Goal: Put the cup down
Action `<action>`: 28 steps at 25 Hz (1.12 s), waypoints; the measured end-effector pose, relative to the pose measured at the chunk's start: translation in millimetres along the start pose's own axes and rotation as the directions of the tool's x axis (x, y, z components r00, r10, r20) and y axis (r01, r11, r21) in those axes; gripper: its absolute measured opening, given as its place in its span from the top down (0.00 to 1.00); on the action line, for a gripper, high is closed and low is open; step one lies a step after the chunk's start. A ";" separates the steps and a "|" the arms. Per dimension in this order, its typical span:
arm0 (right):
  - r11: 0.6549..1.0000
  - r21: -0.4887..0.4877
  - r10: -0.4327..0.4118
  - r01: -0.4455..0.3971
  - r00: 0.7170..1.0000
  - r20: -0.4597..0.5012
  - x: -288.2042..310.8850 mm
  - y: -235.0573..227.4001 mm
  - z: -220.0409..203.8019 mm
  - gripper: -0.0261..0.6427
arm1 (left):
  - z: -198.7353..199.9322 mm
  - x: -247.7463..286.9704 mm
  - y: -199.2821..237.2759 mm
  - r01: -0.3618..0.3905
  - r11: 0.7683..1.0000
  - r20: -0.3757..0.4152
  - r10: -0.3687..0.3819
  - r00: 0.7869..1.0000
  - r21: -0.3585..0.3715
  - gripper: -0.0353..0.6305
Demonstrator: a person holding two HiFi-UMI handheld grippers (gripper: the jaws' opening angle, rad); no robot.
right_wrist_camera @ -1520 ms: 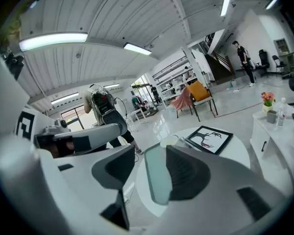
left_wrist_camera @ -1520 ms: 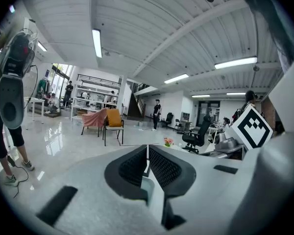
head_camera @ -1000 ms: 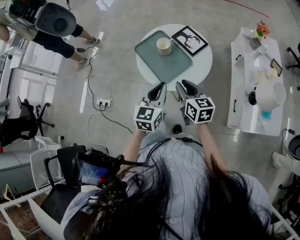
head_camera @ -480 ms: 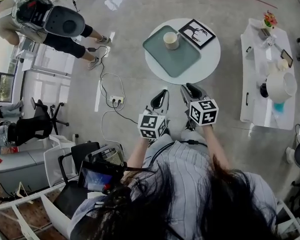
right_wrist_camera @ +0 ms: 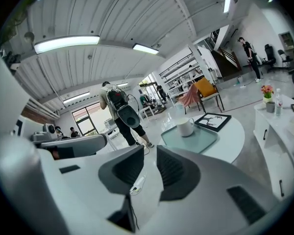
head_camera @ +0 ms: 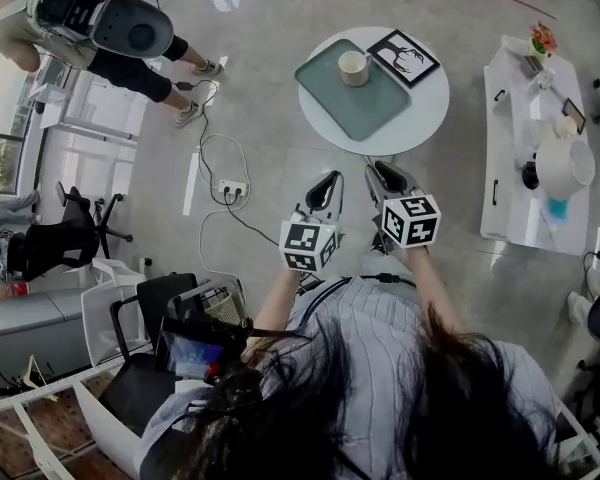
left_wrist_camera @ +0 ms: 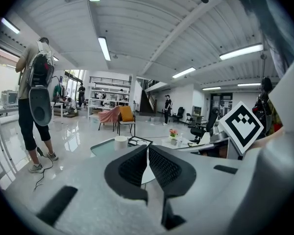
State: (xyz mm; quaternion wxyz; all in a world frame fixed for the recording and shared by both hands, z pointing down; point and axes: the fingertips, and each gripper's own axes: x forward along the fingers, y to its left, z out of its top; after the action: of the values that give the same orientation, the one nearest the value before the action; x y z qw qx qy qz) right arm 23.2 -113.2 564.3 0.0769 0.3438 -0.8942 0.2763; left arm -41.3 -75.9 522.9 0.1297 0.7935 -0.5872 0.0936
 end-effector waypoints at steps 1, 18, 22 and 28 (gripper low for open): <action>1.000 -0.005 0.000 0.000 1.000 -0.006 -0.9 4.7 -2.6 0.82 | -0.3 -5.0 0.7 0.000 1.000 0.005 0.000 1.000 0.002 0.91; 0.997 -0.082 0.006 -0.005 1.000 0.005 -27.8 125.9 -45.6 0.84 | -27.1 -118.5 29.0 0.012 0.998 0.069 -0.008 0.998 -0.055 0.91; 0.995 -0.094 -0.014 0.016 1.000 0.019 -46.0 142.6 -54.7 0.84 | -31.1 -135.8 23.9 0.033 0.997 0.083 -0.027 0.996 -0.063 0.91; 0.994 -0.096 -0.050 0.054 0.998 0.042 -74.2 157.4 -67.3 0.85 | -40.8 -157.6 4.0 0.084 0.995 0.082 -0.079 0.993 -0.059 0.91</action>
State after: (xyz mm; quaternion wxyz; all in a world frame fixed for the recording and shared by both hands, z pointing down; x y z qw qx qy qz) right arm -28.0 62.2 526.8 0.0828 0.3682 -0.8987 0.2235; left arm -91.1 78.9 514.6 0.1344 0.8155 -0.5617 0.0382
